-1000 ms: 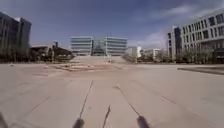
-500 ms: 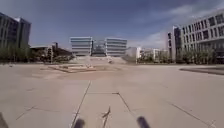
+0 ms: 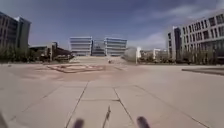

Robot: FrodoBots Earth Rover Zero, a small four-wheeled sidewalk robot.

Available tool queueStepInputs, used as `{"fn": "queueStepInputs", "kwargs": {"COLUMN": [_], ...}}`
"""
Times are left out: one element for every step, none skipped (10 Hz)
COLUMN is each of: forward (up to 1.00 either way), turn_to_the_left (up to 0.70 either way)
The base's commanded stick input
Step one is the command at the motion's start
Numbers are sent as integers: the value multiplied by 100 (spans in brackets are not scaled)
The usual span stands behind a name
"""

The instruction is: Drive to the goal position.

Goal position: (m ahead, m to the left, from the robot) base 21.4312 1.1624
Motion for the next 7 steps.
{"fn": "queueStepInputs", "kwargs": {"forward": [70, 70, 70, 70, 70, 70, 70], "turn_to_the_left": [0, 0, 0, 0, 0, 0, 0]}}
